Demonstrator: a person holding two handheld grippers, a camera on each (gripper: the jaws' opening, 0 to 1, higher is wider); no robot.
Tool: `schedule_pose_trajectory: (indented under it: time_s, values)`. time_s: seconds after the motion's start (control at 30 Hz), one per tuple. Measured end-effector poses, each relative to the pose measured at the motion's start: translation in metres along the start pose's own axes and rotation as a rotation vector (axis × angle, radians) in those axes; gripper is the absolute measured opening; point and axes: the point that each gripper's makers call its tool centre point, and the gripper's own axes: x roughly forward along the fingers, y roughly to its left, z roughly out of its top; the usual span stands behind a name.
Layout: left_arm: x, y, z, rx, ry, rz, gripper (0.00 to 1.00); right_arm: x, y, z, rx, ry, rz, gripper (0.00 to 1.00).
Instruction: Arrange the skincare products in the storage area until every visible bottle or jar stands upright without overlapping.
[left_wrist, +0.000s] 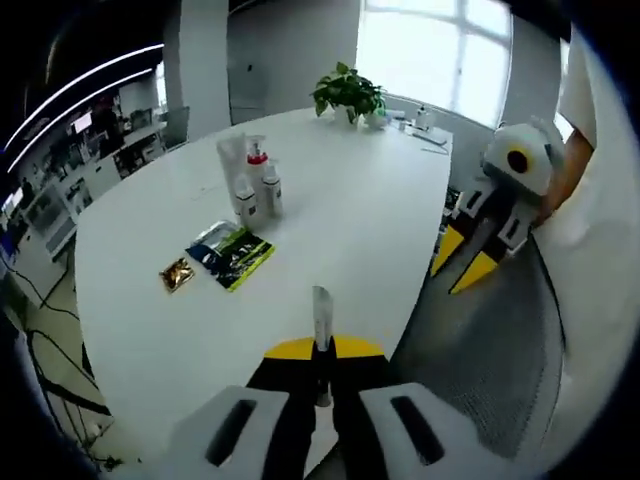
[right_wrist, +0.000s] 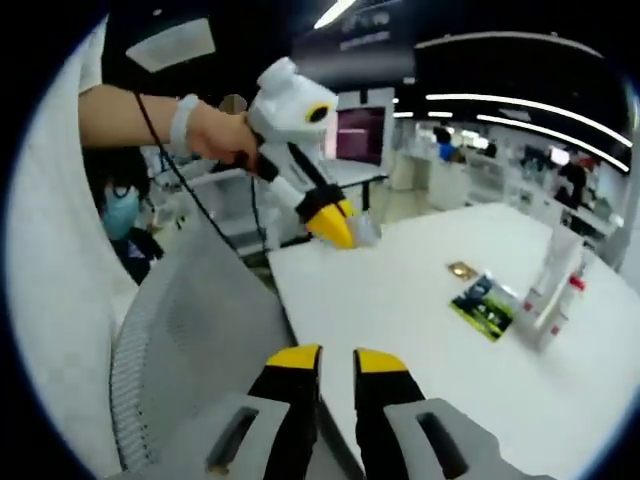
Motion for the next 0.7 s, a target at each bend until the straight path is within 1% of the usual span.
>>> schedule_pose_trajectory:
  time_s: [0.03,0.07,0.1,0.13,0.17,0.2,0.27,0.3,0.4,0.47,0.53,0.63,0.7]
  values:
    - [0.001,-0.008,-0.004,-0.015,-0.004,-0.004,0.00,0.002,0.003,0.005,0.011,-0.016,0.025,0.10]
    - [0.001,-0.013,-0.006,-0.027,-0.006,-0.005,0.00,0.005,0.007,0.009,0.045,-0.023,0.064,0.12]
    - [0.000,-0.018,-0.010,-0.032,-0.016,0.007,0.00,0.007,0.007,0.012,0.053,-0.032,0.076,0.13]
    - [0.000,-0.021,-0.012,-0.045,-0.024,0.008,0.00,0.009,0.007,0.015,0.049,-0.044,0.082,0.14]
    - [0.000,-0.025,-0.017,-0.061,-0.019,0.003,0.00,0.010,0.009,0.016,0.042,-0.047,0.093,0.15]
    - [-0.001,-0.027,-0.021,-0.058,-0.014,0.006,0.00,0.013,0.012,0.017,0.028,-0.044,0.117,0.14]
    - [-0.003,-0.034,-0.026,-0.052,0.002,0.003,0.00,0.016,0.013,0.015,0.005,-0.037,0.122,0.12]
    - [-0.004,-0.036,-0.026,-0.051,0.004,0.000,0.00,0.019,0.017,0.015,-0.009,-0.035,0.138,0.12]
    - [-0.002,-0.043,-0.024,-0.032,0.024,-0.019,0.00,0.023,0.022,0.015,-0.006,-0.043,0.167,0.15]
    - [0.002,-0.049,-0.023,-0.020,0.045,-0.032,0.00,0.026,0.024,0.015,-0.028,-0.044,0.172,0.14]
    - [0.005,-0.055,-0.022,0.008,0.051,-0.040,0.00,0.028,0.023,0.015,-0.056,-0.044,0.169,0.14]
    - [0.009,-0.061,-0.022,0.013,0.054,-0.055,0.00,0.029,0.022,0.015,-0.053,-0.049,0.176,0.14]
    - [0.009,-0.065,-0.025,0.034,0.075,-0.063,0.00,0.029,0.024,0.014,-0.048,-0.045,0.194,0.12]
